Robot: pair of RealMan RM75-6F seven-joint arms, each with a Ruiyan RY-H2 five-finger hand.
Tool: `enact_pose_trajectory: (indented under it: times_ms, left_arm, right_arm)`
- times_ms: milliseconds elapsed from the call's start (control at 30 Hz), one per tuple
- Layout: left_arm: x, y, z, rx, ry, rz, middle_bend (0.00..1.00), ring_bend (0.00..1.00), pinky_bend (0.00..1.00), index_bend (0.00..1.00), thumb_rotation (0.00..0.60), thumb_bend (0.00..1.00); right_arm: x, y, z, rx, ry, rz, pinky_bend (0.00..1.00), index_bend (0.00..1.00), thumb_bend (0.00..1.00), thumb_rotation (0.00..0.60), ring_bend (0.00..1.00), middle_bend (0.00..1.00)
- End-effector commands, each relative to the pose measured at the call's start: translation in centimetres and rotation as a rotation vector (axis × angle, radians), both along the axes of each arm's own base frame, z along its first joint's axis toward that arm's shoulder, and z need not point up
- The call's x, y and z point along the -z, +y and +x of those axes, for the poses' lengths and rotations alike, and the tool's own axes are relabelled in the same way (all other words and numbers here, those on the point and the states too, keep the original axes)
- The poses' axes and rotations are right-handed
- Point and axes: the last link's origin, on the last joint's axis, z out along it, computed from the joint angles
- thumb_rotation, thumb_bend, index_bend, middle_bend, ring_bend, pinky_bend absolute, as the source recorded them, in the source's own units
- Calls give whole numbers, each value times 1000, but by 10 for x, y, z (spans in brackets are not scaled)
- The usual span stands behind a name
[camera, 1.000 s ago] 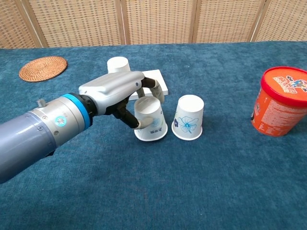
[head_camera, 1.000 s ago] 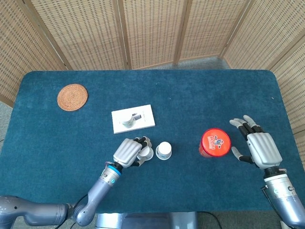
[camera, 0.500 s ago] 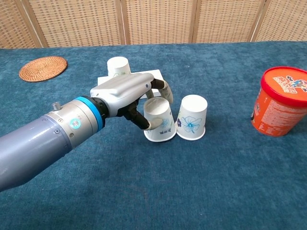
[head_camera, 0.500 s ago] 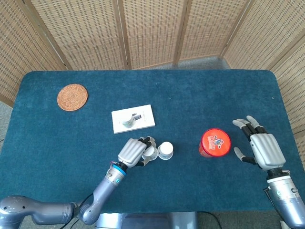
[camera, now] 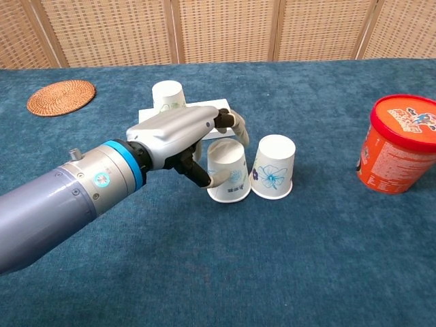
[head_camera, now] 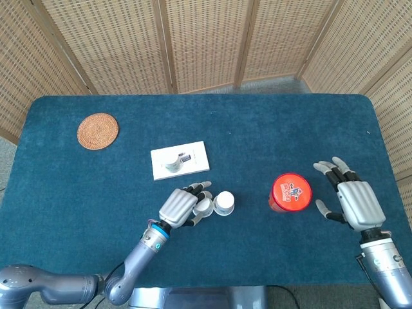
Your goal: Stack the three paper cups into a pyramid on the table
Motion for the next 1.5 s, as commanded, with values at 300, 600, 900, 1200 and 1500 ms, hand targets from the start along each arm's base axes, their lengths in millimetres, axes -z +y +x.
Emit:
enact_pose_trajectory:
  times_ms: [300,600,900,1200,1500]
  left_arm:
    - [-7,-2,-2,9,-39,24,89,108,422,270,600,428]
    - [-34,-1,-6,25,-27,73,0,0,270,161,600,429]
    - [-100,8,-13,67,113,158,0,0,146,76,600,429]
    - [-132,27,-25,53,294,194,0,0,57,0,600,429]
    - [-131,54,-45,-29,370,182,0,0,18,0,600,429]
  right_arm:
    - [-1,2,1,1,5,1,225,151,393,600,0,184]
    - [-1,3,4,-6,6,-1,226,151,394,600,0,184]
    - [3,3,1,2,12,15,226,144,394,600,0,184]
    - [8,1,-2,2,10,26,226,139,392,600,0,184]
    - [5,3,-5,13,18,17,226,138,392,600,0,184]
